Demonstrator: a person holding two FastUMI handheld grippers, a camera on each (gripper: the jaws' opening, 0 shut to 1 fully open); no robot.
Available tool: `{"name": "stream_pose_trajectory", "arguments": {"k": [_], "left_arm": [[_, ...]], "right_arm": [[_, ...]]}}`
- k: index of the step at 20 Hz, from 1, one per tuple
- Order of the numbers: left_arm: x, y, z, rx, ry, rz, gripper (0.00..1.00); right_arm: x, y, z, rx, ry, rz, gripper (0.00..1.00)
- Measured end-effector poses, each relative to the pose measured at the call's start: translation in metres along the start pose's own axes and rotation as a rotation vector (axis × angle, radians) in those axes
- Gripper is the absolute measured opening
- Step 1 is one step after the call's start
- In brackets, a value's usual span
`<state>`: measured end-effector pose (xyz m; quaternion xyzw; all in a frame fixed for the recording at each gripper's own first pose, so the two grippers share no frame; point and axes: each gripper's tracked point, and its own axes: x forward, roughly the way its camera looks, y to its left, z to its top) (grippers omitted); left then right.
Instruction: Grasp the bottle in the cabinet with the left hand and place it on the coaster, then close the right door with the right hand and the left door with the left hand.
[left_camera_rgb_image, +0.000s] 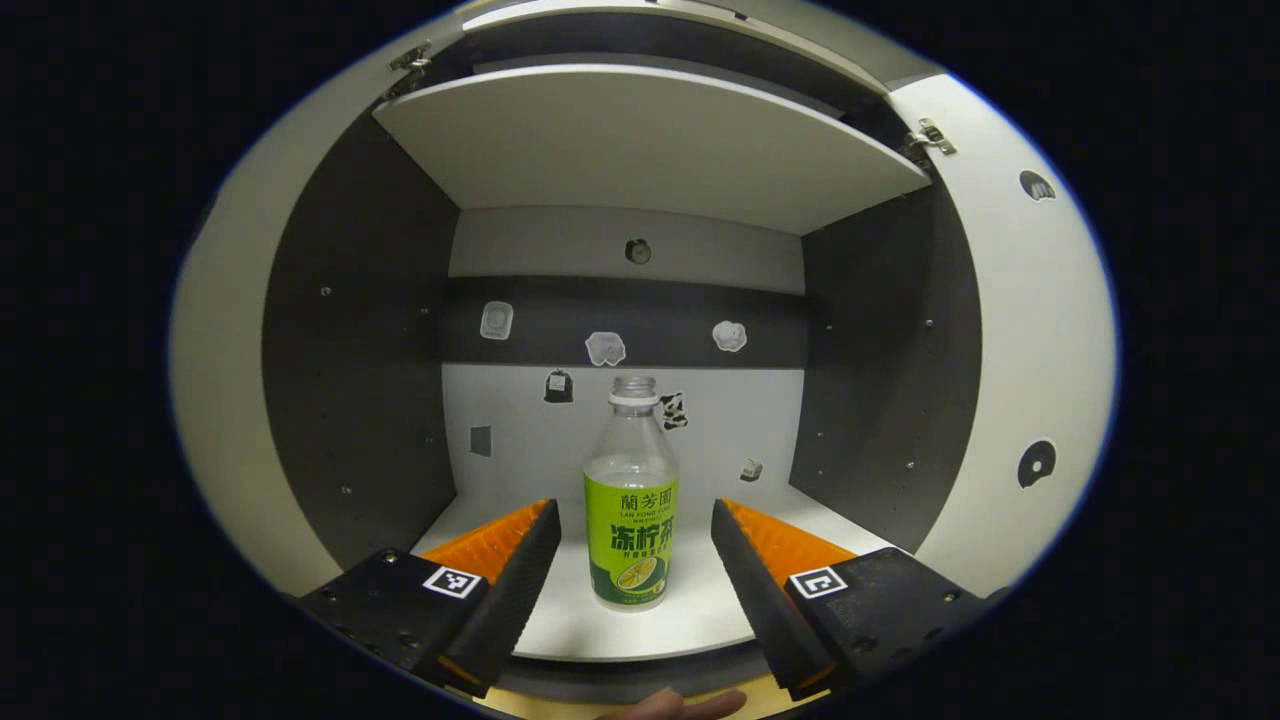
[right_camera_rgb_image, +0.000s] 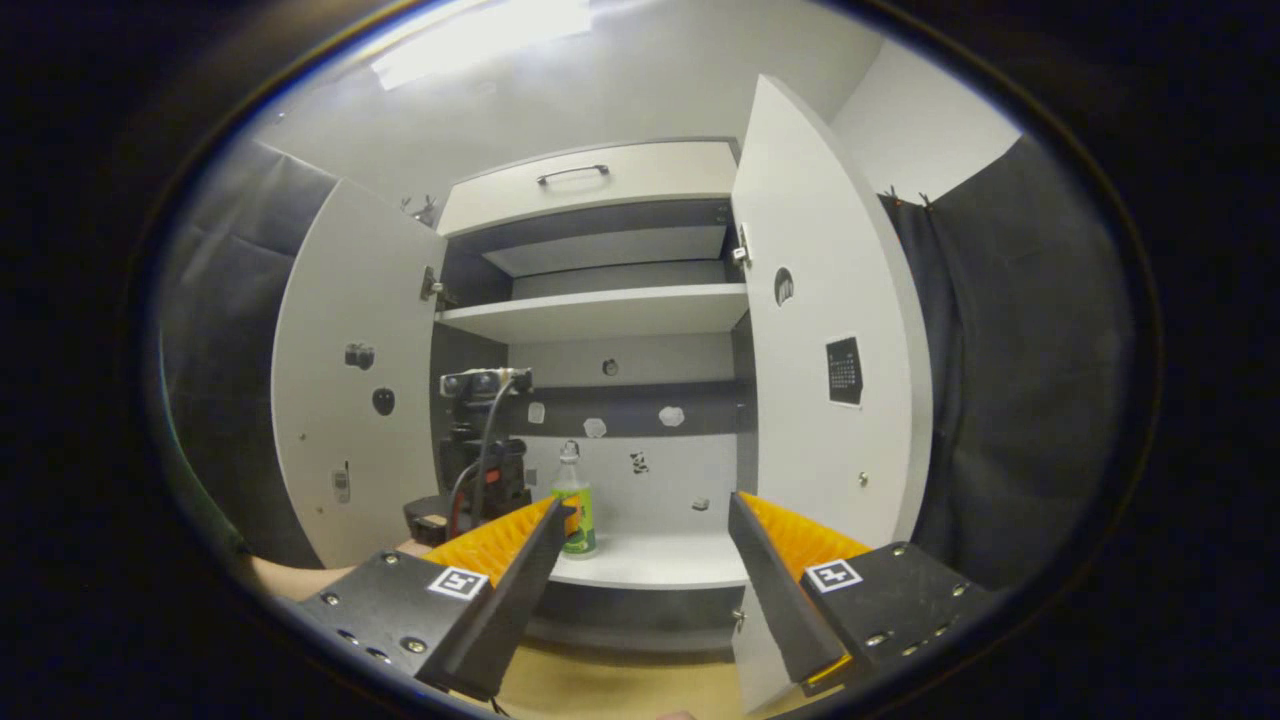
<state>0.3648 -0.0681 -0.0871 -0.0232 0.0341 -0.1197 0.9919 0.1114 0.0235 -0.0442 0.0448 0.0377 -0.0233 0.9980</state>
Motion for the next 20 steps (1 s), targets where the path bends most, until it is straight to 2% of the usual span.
{"name": "stream_pose_trajectory", "arguments": {"k": [3,10,11,13,16,20], "left_arm": [[0.025,0.005,-0.005,-0.024,0.013,0.009,0.96],[0.07,0.012,-0.018,-0.005,0.034,0.009,0.96],[0.071,0.008,-0.023,-0.016,0.048,-0.016,0.95],[0.065,0.006,-0.018,-0.03,0.044,-0.025,0.8],[0.043,0.002,-0.008,-0.077,0.034,-0.05,0.8],[-0.002,-0.005,0.007,-0.031,0.0,-0.064,0.8]], "right_arm": [[0.003,0.005,-0.007,-0.016,0.016,0.018,1.0],[-0.008,-0.007,-0.023,0.024,0.061,-0.03,0.99],[-0.011,-0.01,-0.022,0.029,0.063,-0.039,0.99],[-0.02,-0.016,-0.022,0.036,0.061,-0.053,0.99],[-0.032,-0.025,-0.024,0.044,0.068,-0.071,0.99],[-0.054,-0.031,-0.021,0.081,0.063,-0.071,0.99]]}}
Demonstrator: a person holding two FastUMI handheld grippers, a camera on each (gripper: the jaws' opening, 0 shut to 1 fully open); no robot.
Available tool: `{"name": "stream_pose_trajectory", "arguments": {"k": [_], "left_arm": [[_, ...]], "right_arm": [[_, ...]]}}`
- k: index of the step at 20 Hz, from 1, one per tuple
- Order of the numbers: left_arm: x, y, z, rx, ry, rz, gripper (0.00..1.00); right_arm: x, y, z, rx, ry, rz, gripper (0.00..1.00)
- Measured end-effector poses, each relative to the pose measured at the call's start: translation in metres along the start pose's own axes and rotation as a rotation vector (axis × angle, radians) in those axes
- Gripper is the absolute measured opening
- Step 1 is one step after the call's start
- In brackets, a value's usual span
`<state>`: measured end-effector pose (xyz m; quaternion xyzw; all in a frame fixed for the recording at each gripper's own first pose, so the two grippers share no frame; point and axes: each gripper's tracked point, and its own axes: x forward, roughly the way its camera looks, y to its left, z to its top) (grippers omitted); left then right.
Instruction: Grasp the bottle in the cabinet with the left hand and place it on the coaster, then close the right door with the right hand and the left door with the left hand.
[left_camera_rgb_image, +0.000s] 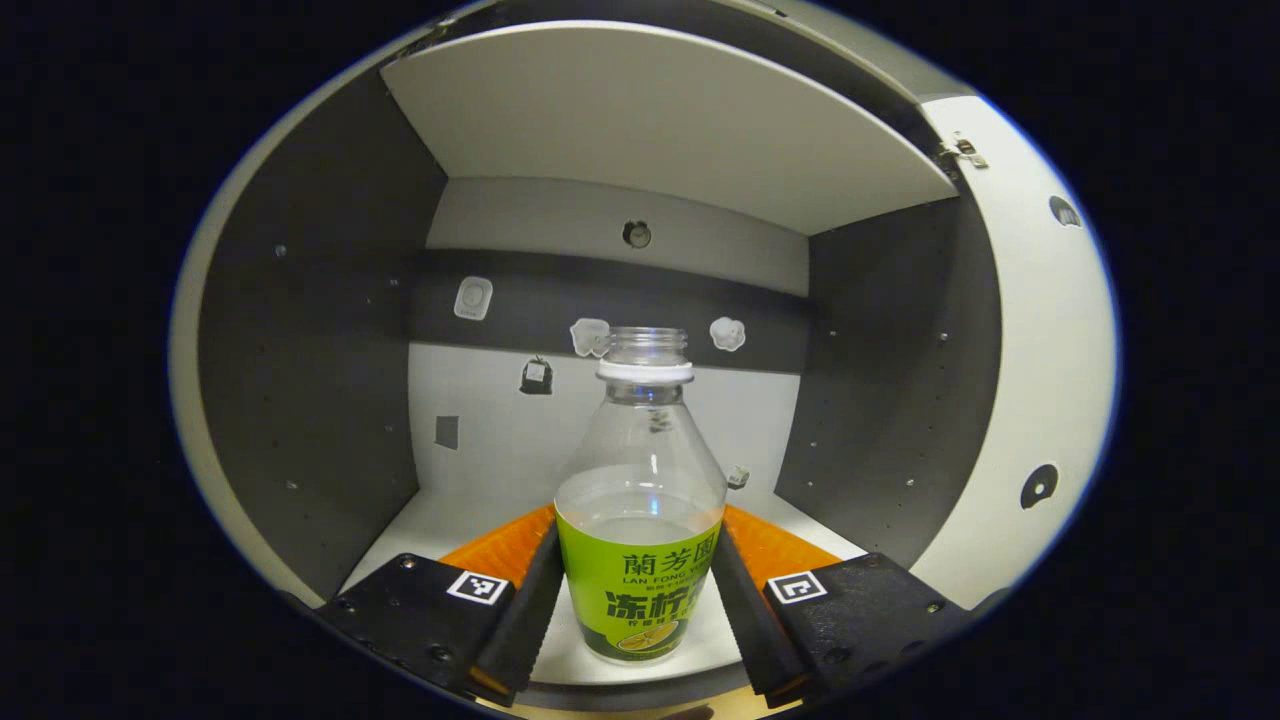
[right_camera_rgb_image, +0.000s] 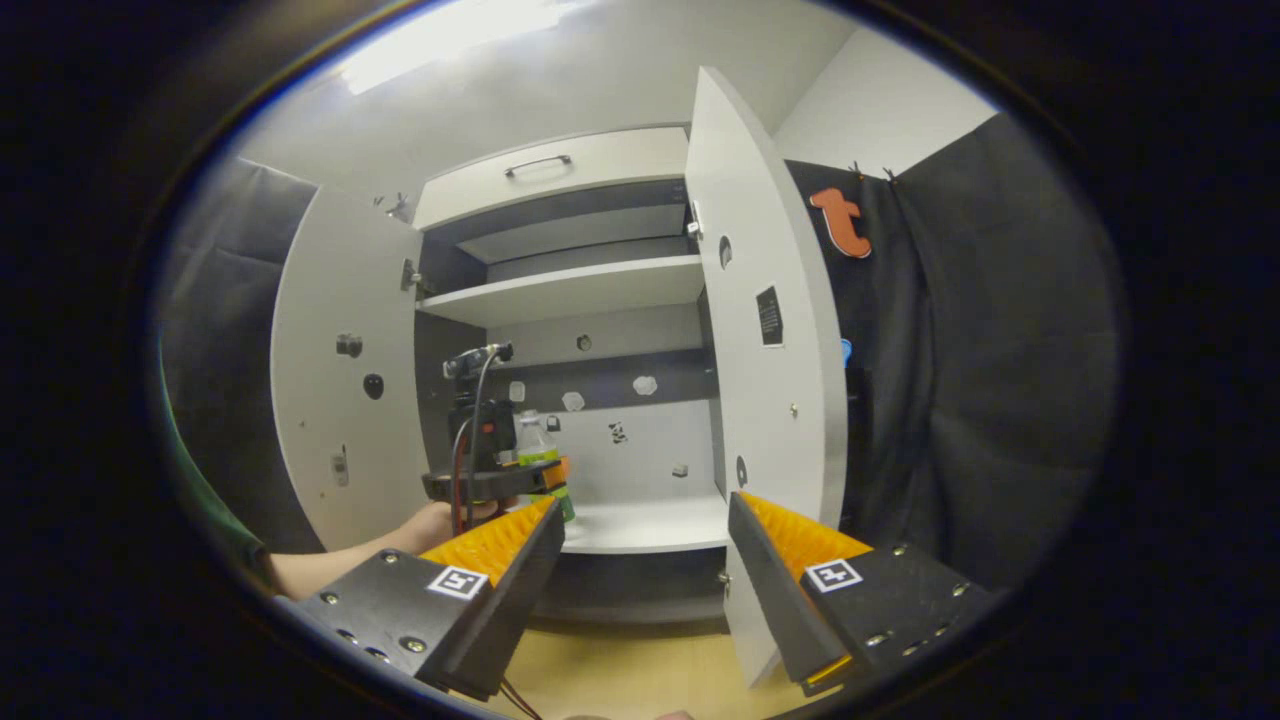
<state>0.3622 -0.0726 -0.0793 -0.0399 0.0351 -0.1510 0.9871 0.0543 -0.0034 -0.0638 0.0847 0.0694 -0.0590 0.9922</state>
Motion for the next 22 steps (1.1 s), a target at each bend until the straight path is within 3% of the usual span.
{"name": "stream_pose_trajectory", "arguments": {"k": [4,5,6,16,22], "left_arm": [[-0.055,-0.017,0.004,0.02,-0.012,0.006,0.79],[-0.069,-0.021,0.005,0.024,-0.013,0.007,0.79],[-0.084,-0.024,0.007,0.03,-0.019,0.013,0.79],[-0.239,-0.059,0.045,0.014,-0.07,0.029,0.79],[-0.293,-0.069,0.032,0.029,-0.072,0.019,0.79]], "right_arm": [[-0.026,-0.014,0.008,0.016,-0.015,0.0,1.0],[-0.034,-0.019,0.009,0.011,-0.019,-0.003,0.95],[-0.041,-0.024,0.01,0.005,-0.019,-0.003,0.99],[-0.107,-0.039,0.013,0.0,-0.032,0.042,0.99],[-0.125,-0.033,0.018,0.034,-0.055,0.063,0.99]]}}
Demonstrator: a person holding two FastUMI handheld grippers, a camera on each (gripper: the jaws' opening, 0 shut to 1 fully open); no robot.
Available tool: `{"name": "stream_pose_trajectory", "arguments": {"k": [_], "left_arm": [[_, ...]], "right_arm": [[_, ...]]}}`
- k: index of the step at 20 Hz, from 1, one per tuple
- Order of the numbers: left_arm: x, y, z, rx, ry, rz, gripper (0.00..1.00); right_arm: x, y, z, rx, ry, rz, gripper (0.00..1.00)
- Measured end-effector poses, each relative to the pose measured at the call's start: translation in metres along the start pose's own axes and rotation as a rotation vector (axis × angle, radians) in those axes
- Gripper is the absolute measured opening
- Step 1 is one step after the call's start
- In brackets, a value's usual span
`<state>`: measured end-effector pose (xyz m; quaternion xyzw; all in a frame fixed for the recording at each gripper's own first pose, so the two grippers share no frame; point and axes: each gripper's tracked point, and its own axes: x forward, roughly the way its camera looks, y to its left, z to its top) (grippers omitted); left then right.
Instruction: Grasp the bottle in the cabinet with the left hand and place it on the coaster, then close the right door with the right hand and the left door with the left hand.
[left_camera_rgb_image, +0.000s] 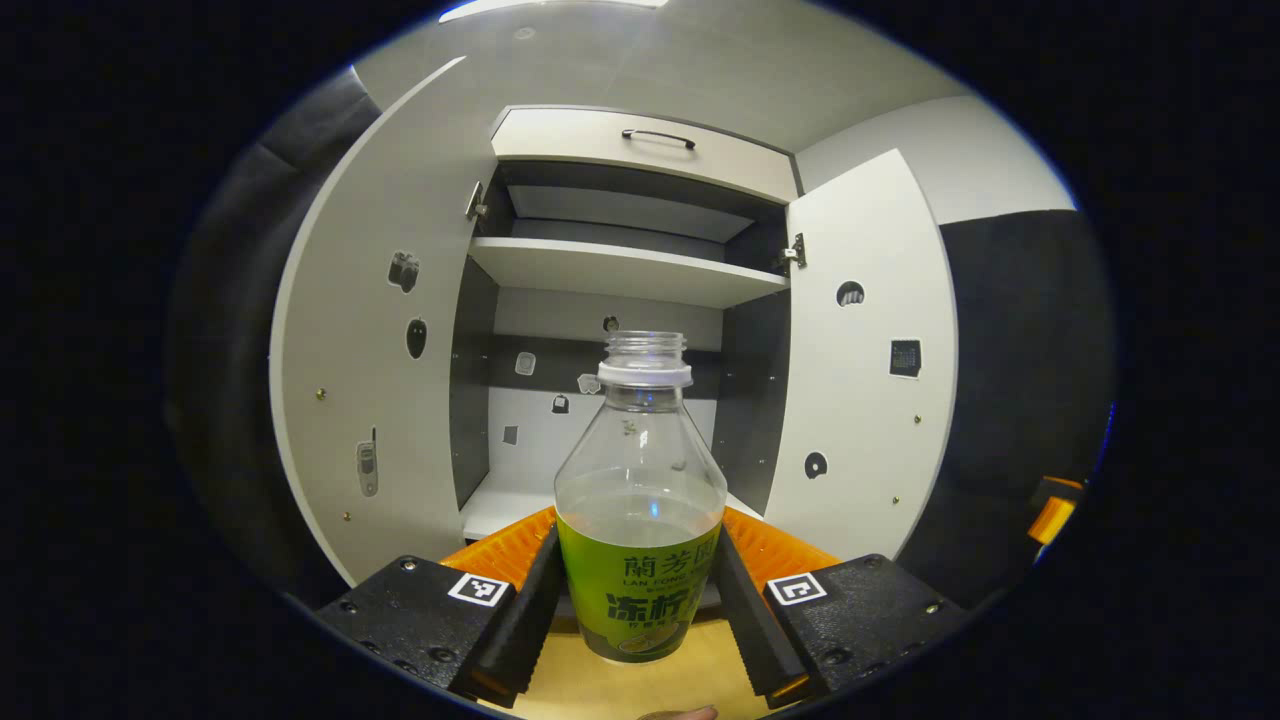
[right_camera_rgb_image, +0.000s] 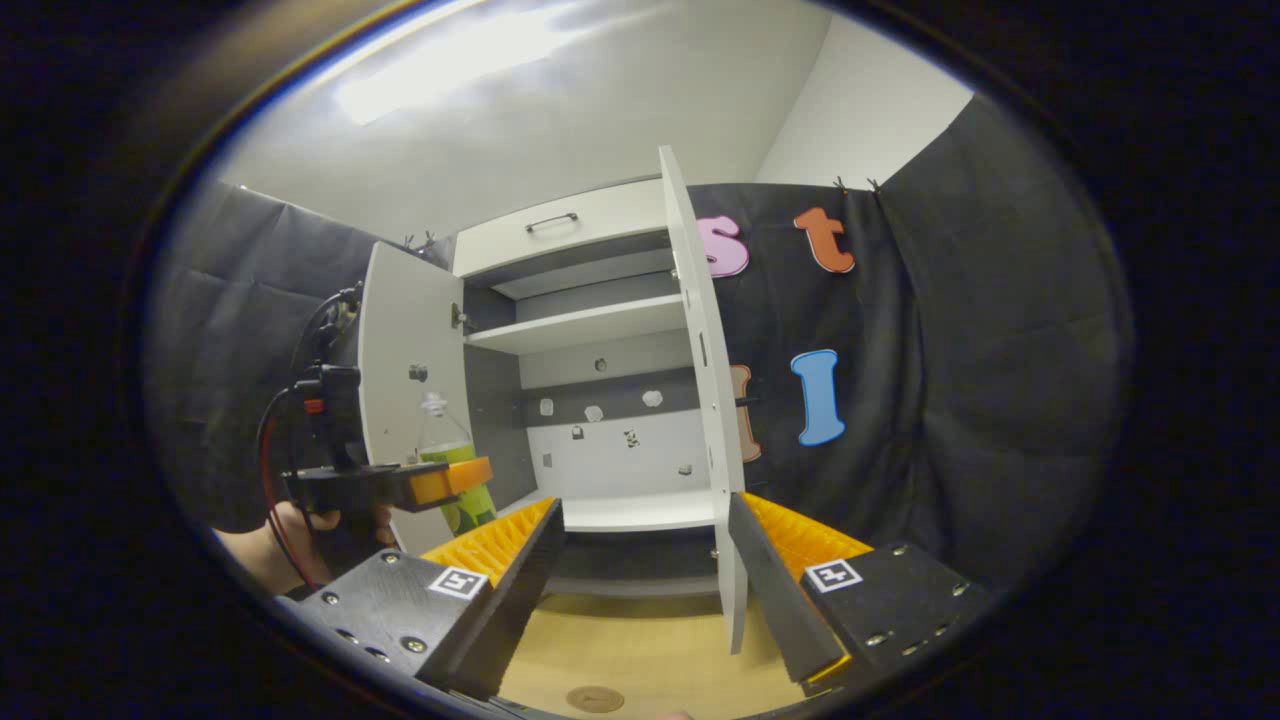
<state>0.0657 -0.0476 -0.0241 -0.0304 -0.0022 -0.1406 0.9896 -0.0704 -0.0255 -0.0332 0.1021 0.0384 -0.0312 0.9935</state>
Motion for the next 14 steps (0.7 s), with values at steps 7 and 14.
{"name": "stream_pose_trajectory", "arguments": {"k": [7,14], "left_arm": [[-0.025,-0.019,-0.036,-0.048,0.036,-0.059,0.8],[-0.03,-0.019,-0.125,-0.114,0.164,-0.103,0.8]], "right_arm": [[0.009,0.017,0.014,0.045,-0.039,-0.015,0.99],[0.011,0.006,-0.009,0.01,0.003,-0.06,0.99]]}}
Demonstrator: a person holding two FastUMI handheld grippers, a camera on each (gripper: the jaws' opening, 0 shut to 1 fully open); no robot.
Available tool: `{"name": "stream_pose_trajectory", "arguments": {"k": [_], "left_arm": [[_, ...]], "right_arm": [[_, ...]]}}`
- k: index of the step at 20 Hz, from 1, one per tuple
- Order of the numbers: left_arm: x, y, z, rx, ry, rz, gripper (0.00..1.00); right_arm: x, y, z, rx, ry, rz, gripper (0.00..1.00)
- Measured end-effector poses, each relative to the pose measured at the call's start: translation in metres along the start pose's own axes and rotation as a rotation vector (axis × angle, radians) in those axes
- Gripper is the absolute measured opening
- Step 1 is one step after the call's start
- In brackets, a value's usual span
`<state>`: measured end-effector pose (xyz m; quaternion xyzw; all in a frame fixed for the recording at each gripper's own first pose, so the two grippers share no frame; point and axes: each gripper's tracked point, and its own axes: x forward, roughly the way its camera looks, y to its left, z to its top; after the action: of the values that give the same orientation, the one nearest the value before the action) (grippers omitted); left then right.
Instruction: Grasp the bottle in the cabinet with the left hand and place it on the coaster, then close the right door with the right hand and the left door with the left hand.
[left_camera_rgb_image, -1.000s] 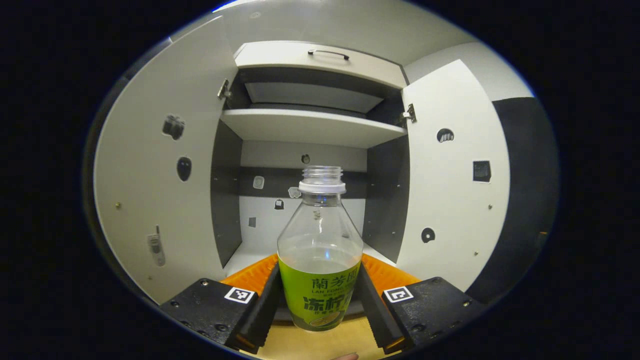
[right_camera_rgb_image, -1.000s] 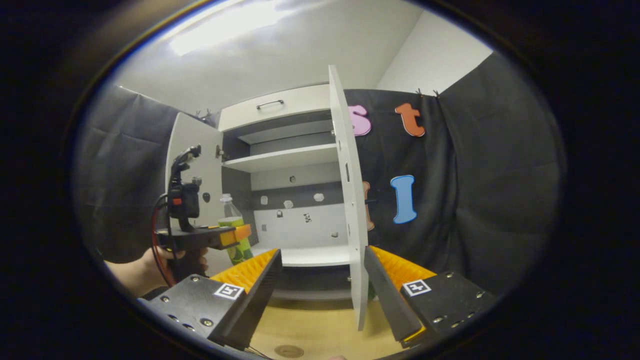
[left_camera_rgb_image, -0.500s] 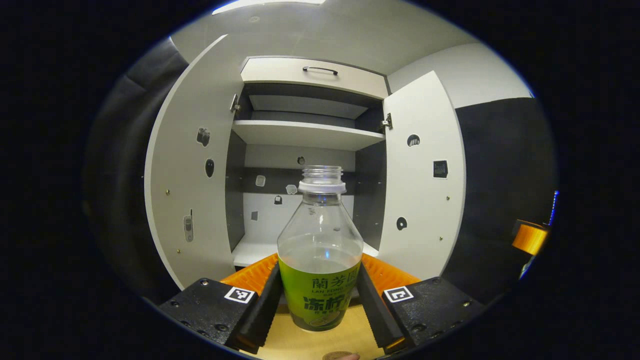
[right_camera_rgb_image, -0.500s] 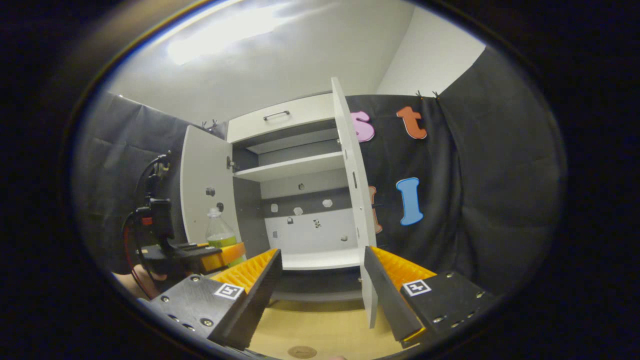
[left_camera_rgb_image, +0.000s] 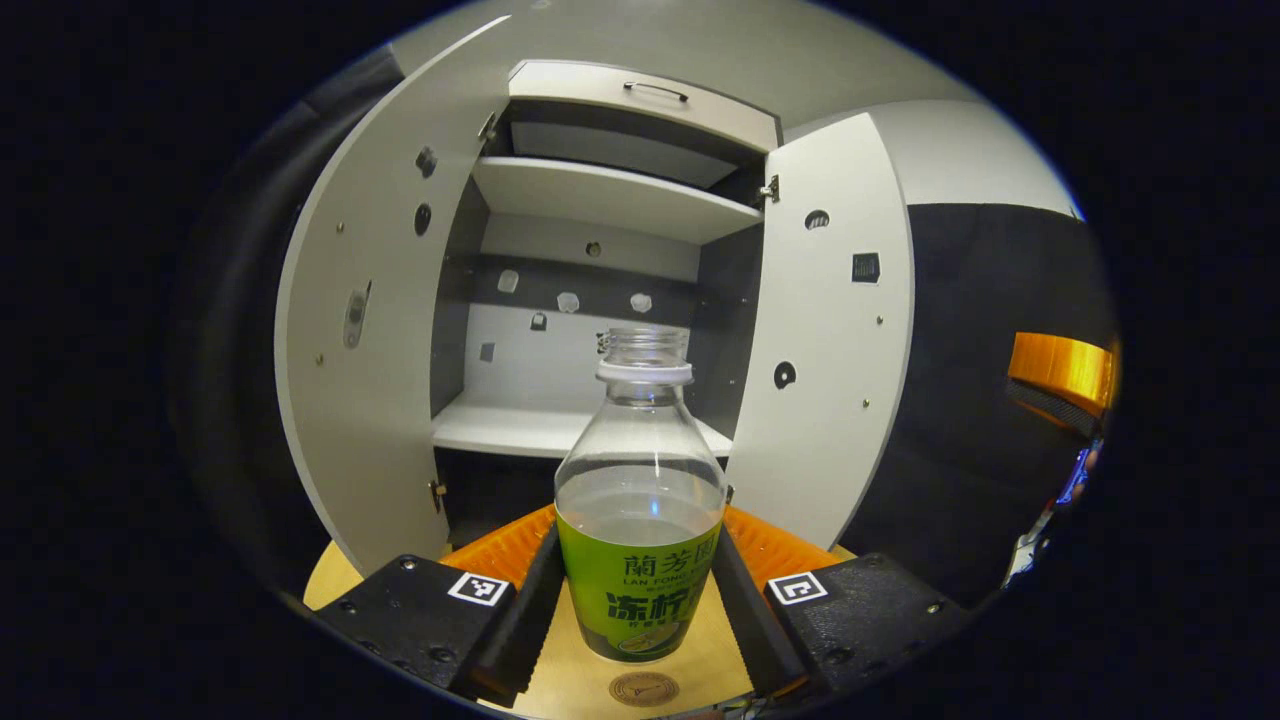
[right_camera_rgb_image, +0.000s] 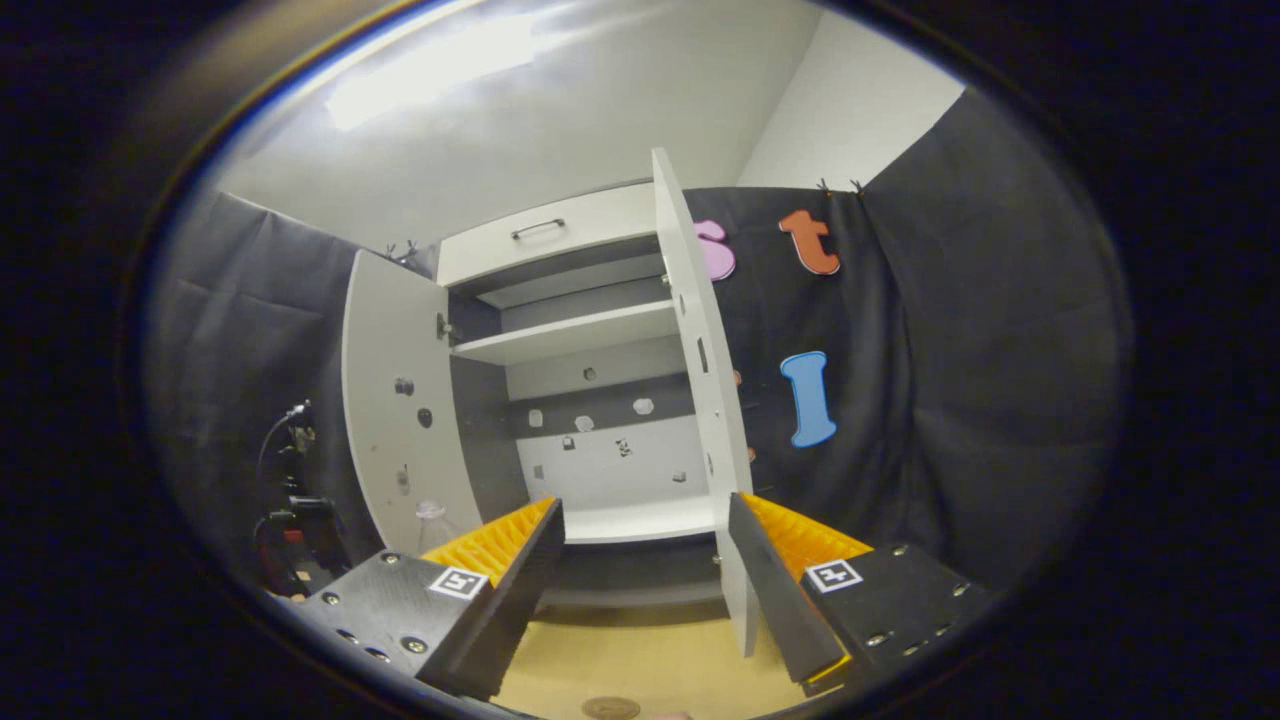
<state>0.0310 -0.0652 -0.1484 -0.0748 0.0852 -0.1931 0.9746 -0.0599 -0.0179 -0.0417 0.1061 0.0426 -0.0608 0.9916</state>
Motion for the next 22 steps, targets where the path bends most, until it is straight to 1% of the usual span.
{"name": "stream_pose_trajectory", "arguments": {"k": [2,5,7,9,10,12,15,16,17,18,20,22], "left_arm": [[0.004,0.006,-0.027,0.014,0.022,-0.007,0.8],[0.01,0.011,-0.07,0.072,0.038,0.0,0.8],[0.012,0.0,-0.097,0.095,0.032,-0.046,0.8],[0.014,-0.012,-0.117,0.091,-0.019,-0.104,0.8],[0.015,-0.013,-0.129,0.089,-0.027,-0.117,0.8],[0.018,-0.018,-0.163,0.082,0.004,-0.144,0.8],[0.024,-0.019,-0.206,0.111,0.069,-0.162,0.8],[0.025,-0.02,-0.216,0.114,0.084,-0.173,0.8],[0.025,-0.022,-0.224,0.119,0.085,-0.186,0.8],[0.027,-0.024,-0.23,0.124,0.084,-0.201,0.8],[0.03,-0.028,-0.239,0.136,0.082,-0.229,0.8],[0.033,-0.031,-0.249,0.149,0.088,-0.246,0.8]], "right_arm": [[-0.001,-0.002,0.0,-0.011,-0.004,-0.015,0.99],[0.003,0.002,-0.005,0.001,0.002,-0.025,0.99],[0.006,0.006,-0.006,0.003,-0.001,-0.032,0.99],[0.007,0.009,-0.011,0.006,0.007,-0.039,0.99],[0.009,0.009,-0.016,0.003,0.019,-0.048,0.99],[0.009,0.004,-0.025,-0.011,0.041,-0.073,0.99],[0.008,0.003,-0.036,-0.018,0.058,-0.09,0.99],[0.007,0.002,-0.04,-0.017,0.061,-0.096,0.95],[0.007,0.001,-0.043,-0.019,0.066,-0.103,0.95],[0.007,-0.002,-0.047,-0.024,0.065,-0.112,0.99],[0.007,-0.008,-0.054,-0.016,0.064,-0.138,0.99],[0.006,-0.01,-0.068,0.02,0.09,-0.155,0.99]]}}
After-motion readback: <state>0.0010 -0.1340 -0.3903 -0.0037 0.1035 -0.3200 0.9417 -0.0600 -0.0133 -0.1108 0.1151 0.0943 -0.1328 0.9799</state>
